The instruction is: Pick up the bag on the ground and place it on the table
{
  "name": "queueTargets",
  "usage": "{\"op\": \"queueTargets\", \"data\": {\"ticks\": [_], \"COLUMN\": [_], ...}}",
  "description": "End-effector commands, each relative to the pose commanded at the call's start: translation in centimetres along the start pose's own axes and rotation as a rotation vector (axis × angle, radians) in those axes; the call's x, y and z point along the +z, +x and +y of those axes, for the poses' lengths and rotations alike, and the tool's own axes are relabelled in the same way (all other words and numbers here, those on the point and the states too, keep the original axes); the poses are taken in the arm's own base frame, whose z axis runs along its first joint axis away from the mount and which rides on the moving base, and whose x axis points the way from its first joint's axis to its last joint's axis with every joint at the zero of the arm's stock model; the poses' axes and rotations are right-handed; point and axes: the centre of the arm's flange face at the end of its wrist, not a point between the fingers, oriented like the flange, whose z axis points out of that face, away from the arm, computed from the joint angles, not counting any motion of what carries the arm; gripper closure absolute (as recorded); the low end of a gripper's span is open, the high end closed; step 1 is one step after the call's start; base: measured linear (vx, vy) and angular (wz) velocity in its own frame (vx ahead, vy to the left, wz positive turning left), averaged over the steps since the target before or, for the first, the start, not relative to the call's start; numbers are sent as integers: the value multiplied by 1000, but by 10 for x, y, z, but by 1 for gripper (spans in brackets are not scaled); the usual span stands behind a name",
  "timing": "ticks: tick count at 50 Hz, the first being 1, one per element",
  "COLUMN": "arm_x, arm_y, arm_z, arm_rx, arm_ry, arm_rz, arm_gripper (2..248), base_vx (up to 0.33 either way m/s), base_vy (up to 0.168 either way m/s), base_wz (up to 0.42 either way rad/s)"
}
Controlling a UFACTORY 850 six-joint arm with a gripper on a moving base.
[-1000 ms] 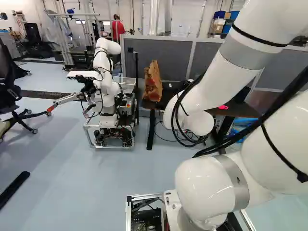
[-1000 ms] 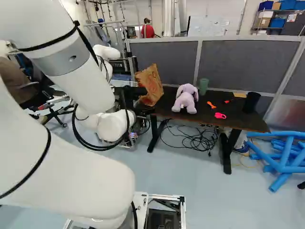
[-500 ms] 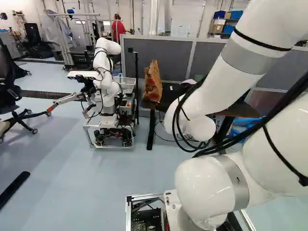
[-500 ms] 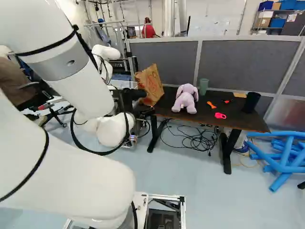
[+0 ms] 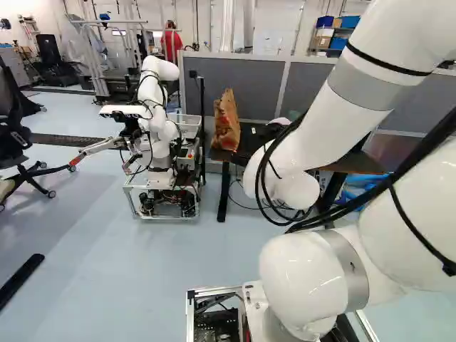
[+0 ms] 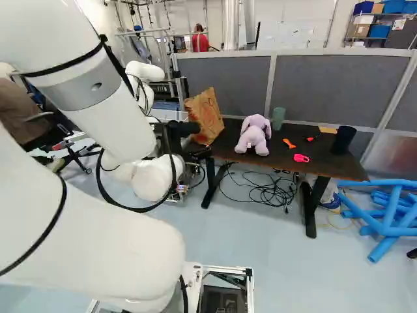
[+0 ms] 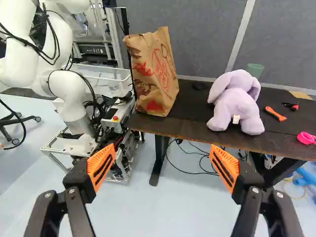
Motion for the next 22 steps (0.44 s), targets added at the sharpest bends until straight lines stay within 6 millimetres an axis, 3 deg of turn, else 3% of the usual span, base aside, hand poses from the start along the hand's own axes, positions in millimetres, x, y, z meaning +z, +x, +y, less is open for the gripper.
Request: {"op": "queueTargets", "data": {"ticks": [22], "arm_x": [0], "arm_y": [0], "arm_z": [0], "arm_rx": [0], "arm_ry": [0], "arm_rz": [0], "arm_gripper": [3], "base_vx": [0], "base_vy": [0], "base_wz": [0]}}
